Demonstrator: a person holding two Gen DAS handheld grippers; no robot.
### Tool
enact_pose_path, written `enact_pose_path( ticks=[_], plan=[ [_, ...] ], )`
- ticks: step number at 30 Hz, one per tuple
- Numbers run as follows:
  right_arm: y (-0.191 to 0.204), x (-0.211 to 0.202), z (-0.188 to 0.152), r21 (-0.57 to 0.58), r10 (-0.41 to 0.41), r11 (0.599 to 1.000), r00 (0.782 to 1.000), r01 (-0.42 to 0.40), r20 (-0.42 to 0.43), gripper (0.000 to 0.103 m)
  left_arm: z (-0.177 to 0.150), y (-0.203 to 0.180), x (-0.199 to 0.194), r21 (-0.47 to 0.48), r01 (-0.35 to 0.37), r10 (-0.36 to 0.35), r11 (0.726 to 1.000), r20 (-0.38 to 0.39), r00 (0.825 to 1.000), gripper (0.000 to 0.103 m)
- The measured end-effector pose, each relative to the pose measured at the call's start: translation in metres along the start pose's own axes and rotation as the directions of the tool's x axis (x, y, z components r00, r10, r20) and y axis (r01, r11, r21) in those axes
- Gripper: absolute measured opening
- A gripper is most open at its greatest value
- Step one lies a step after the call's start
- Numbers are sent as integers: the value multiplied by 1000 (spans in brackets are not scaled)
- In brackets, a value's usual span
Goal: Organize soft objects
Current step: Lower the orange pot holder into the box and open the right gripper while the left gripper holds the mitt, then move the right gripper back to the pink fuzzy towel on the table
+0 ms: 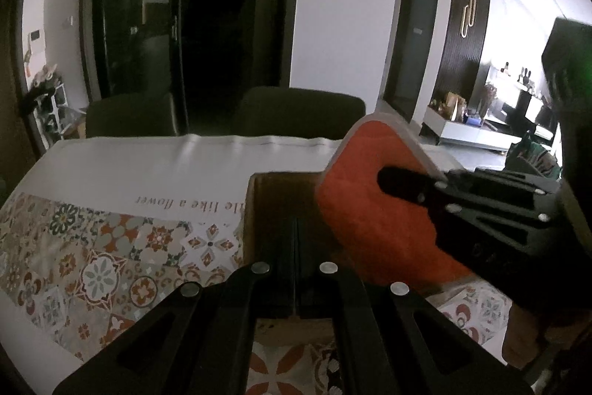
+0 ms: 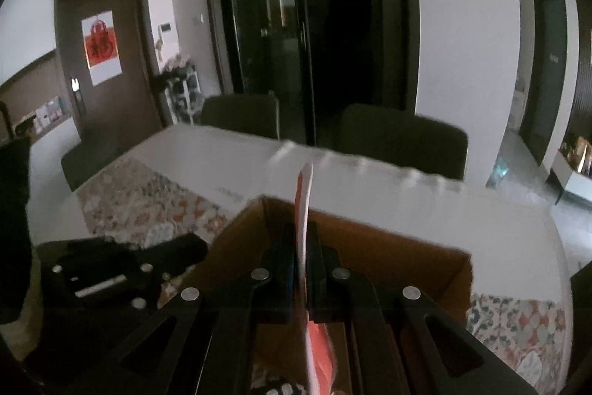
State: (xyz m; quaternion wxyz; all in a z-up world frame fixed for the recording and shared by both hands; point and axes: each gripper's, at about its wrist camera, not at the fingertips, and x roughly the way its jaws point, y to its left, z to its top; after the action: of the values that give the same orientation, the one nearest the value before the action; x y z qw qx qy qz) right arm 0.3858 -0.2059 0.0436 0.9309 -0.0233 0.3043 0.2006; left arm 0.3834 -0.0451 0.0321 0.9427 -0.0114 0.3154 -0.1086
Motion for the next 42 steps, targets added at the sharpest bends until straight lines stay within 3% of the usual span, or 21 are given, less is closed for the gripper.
enact_pose_path(
  ticks=[8, 13, 14, 15, 16, 17, 18, 24, 29, 35, 42],
  plan=[
    [8, 47, -17, -3, 37, 999, 986, -38, -164, 5, -10, 15, 9, -30, -29, 28, 999, -43, 999, 3],
    [7, 80, -25, -1, 31, 999, 953, -33, -301, 9, -15, 21, 9, -28, -53, 51, 998, -52, 997, 3],
    [8, 83, -27, -8, 31, 999, 948, -35, -317, 12, -16, 21, 9, -24, -59, 58, 998, -52, 997, 3],
    [9, 85, -27, -11, 33, 999, 944, -39, -328, 27, -17, 22, 9, -24, -59, 58, 998, -53, 997, 3],
    [9, 87, -28, -9, 33, 999, 939, -39, -343, 50, -17, 23, 9, -28, -57, 56, 998, -56, 997, 4],
    [10, 87, -29, -9, 36, 999, 938, -41, -345, 59, -17, 24, 9, -32, -59, 57, 998, -58, 997, 4],
    [12, 85, -28, -14, 35, 999, 941, -42, -336, 63, -17, 25, 9, -36, -64, 62, 997, -58, 996, 4],
    [11, 70, -13, 0, 16, 1000, 967, -17, -254, 63, -17, 33, 2, -55, -95, 92, 994, -53, 994, 5],
    [3, 44, 3, 65, -50, 996, 985, 62, -165, 63, -13, 30, -9, -55, -99, 98, 994, -36, 995, 15],
    [7, 2, 1, 88, -146, 984, 987, 152, -72, 63, -14, 19, -29, -37, -76, 76, 996, -11, 997, 23],
    [12, -45, -21, 121, -239, 963, 971, 239, -9, 63, -34, 0, -54, 4, -29, 29, 1000, 3, 1000, 26]
  ],
)
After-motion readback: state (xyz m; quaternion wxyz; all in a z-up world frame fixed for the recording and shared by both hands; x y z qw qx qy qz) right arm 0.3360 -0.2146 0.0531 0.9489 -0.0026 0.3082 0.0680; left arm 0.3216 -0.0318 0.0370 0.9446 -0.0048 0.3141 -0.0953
